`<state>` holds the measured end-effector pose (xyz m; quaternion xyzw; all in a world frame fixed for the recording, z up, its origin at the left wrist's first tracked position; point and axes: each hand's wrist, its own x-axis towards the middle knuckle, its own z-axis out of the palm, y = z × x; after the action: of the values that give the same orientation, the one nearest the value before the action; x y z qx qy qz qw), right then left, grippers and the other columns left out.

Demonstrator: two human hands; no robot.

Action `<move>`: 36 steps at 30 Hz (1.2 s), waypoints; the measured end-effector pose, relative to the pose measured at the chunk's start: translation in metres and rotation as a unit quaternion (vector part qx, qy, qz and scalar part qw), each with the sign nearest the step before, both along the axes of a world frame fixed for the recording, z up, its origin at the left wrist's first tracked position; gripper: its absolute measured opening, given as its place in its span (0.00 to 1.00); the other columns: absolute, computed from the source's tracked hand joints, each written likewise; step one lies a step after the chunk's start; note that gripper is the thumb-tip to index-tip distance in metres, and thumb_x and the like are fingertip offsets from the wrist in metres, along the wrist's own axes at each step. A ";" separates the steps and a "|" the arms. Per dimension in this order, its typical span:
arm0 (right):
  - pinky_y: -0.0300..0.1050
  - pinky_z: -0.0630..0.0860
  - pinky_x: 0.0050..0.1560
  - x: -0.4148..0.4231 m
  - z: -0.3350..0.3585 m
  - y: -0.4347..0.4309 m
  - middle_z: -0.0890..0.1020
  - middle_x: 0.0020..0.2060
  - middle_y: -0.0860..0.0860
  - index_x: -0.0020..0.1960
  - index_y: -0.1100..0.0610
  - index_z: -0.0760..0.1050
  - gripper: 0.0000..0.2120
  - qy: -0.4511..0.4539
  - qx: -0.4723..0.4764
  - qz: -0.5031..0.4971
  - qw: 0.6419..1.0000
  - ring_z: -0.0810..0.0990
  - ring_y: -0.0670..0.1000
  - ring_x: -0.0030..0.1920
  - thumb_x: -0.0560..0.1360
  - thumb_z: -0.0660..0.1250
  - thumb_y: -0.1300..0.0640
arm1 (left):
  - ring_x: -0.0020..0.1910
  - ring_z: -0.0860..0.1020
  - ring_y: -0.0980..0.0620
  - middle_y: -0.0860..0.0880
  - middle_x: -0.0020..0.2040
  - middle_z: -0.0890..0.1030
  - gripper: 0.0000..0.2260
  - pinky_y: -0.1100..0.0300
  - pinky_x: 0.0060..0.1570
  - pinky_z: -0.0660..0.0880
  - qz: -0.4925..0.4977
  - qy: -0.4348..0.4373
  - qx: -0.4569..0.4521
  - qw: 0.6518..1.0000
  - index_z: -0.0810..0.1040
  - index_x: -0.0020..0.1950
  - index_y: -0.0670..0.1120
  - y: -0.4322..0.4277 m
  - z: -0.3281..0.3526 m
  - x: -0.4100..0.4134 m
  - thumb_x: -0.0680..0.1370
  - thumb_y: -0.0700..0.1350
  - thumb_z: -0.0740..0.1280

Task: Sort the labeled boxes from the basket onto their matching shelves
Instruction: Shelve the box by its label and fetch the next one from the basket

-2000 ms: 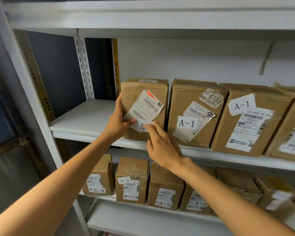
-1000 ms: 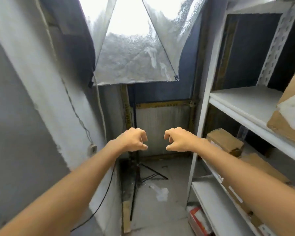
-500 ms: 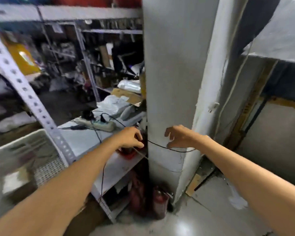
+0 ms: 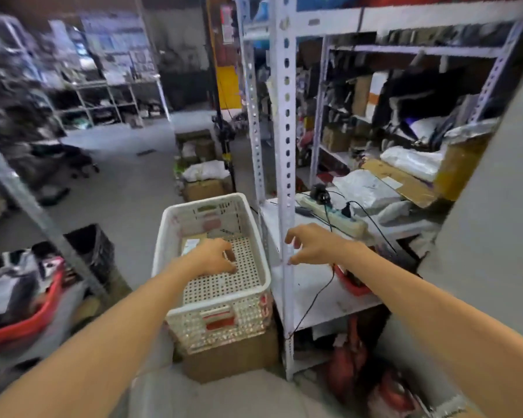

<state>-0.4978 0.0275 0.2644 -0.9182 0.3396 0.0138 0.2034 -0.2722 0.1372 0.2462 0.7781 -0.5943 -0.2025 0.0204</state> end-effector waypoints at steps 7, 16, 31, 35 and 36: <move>0.45 0.75 0.47 0.117 -0.017 -0.009 0.78 0.49 0.51 0.60 0.56 0.75 0.21 0.021 0.003 -0.001 1.000 0.77 0.51 0.47 0.70 0.73 0.51 | 0.48 0.76 0.54 0.49 0.55 0.80 0.13 0.62 0.46 0.72 0.042 0.048 0.010 0.998 0.79 0.56 0.46 0.022 -0.015 0.108 0.74 0.49 0.72; 0.48 0.76 0.48 0.240 -0.050 -0.019 0.78 0.56 0.55 0.63 0.58 0.73 0.23 0.075 0.028 0.027 0.996 0.75 0.52 0.48 0.71 0.70 0.52 | 0.53 0.79 0.49 0.46 0.55 0.81 0.14 0.57 0.53 0.76 0.080 0.082 0.039 0.993 0.78 0.58 0.44 0.032 -0.041 0.226 0.74 0.47 0.72; 0.53 0.78 0.53 0.370 -0.132 -0.134 0.79 0.56 0.56 0.61 0.61 0.74 0.21 0.111 0.073 0.065 0.989 0.79 0.56 0.53 0.71 0.70 0.54 | 0.52 0.79 0.50 0.46 0.56 0.81 0.18 0.57 0.51 0.76 0.133 0.106 0.067 0.983 0.76 0.62 0.45 -0.072 -0.106 0.320 0.73 0.45 0.72; 0.55 0.78 0.54 0.403 -0.173 -0.173 0.80 0.55 0.59 0.62 0.63 0.73 0.23 0.133 0.104 0.081 0.982 0.79 0.58 0.54 0.70 0.70 0.54 | 0.53 0.79 0.50 0.46 0.56 0.80 0.19 0.60 0.49 0.75 0.153 0.117 0.093 0.977 0.75 0.63 0.45 -0.109 -0.137 0.336 0.73 0.45 0.73; 0.55 0.78 0.54 0.409 -0.183 -0.181 0.80 0.54 0.58 0.61 0.62 0.73 0.22 0.135 0.106 0.083 0.982 0.79 0.57 0.53 0.70 0.70 0.54 | 0.53 0.79 0.49 0.46 0.56 0.80 0.19 0.59 0.50 0.75 0.159 0.123 0.087 0.976 0.75 0.63 0.44 -0.119 -0.145 0.339 0.73 0.44 0.73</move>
<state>-0.0892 -0.1540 0.0815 -0.9060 0.2833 0.1907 0.2501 0.0663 0.0184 0.1015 0.8302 -0.4364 -0.3420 0.0576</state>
